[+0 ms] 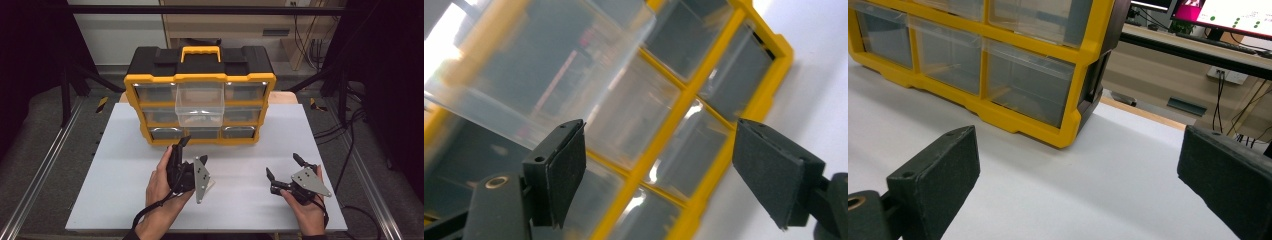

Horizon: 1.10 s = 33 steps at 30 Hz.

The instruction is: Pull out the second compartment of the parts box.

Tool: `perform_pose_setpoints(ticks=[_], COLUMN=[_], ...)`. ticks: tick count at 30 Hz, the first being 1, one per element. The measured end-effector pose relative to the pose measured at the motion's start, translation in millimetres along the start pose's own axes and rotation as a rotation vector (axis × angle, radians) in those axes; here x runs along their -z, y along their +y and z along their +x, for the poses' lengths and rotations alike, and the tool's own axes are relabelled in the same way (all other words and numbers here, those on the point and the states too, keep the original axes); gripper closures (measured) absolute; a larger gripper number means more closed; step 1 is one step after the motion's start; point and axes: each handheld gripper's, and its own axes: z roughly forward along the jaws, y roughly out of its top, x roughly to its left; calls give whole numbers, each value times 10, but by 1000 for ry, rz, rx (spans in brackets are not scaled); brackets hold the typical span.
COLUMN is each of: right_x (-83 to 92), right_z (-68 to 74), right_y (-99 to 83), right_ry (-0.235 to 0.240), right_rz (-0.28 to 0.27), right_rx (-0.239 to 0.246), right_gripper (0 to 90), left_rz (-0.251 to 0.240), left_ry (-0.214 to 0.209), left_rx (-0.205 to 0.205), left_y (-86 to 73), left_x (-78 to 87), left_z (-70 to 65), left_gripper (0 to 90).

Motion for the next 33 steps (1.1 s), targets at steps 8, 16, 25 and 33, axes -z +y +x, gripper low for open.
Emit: perform_pose_setpoints(ticks=[8,16,25,33], right_x=[-10,4,-11,4], right_z=[-1,-3,31,6], right_y=[-12,-4,-7,-8], right_ry=[1,1,17,23], right_rz=[7,1,16,3], right_rx=[5,1,8,-8], right_gripper=[35,35,33,32], left_rz=[40,62,88,93], left_ry=[-75,-161,-210,-312], left_rx=[85,133,166,229], left_y=[-139,-199,-282,-271], left_x=[-97,-198,-331,-445], left_z=[26,-8,-34,-109], left_gripper=[185,159,128,108])
